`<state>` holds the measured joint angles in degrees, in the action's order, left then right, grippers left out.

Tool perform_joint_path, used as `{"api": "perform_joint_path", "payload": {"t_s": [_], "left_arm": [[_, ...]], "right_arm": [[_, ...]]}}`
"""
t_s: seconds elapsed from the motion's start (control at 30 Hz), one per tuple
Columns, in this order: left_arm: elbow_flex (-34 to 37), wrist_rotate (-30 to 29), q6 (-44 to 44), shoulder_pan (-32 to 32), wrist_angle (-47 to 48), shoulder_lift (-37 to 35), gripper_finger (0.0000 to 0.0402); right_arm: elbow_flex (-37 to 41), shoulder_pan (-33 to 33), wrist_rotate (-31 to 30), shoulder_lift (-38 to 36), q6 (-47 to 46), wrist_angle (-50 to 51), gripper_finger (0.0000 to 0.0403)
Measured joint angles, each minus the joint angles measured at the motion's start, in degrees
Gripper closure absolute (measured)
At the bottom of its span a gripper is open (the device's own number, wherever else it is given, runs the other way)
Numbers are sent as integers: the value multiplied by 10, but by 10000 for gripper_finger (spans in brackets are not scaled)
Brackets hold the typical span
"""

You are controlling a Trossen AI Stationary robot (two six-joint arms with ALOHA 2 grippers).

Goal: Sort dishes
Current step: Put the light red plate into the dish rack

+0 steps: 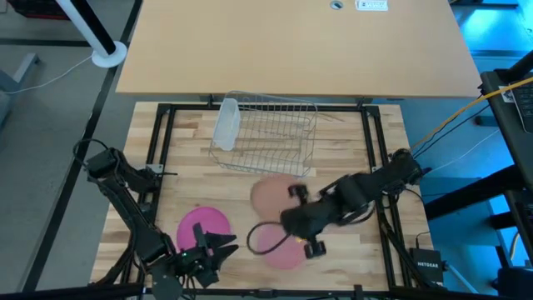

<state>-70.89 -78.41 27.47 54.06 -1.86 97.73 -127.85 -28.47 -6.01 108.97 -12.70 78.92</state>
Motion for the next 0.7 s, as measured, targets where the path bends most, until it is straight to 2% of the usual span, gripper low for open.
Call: {"api": "perform_joint_path", "payload": {"t_s": [0.07,0.1,0.2,0.37,0.7], "left_arm": [[0,0,-4,-1,-1,0,241],[0,-1,-3,-1,-2,0,242],[0,-3,-3,-3,-3,0,243],[1,-4,-39,-10,-2,1,242],[1,-3,-98,-32,39,1,246]], "right_arm": [[-69,0,-68,-1,9,52,394],[-71,1,-103,-14,12,48,394],[-11,19,-167,-95,5,-4,394],[25,63,-273,-190,-67,-41,394],[85,166,-279,-282,-36,-166,394]]}}
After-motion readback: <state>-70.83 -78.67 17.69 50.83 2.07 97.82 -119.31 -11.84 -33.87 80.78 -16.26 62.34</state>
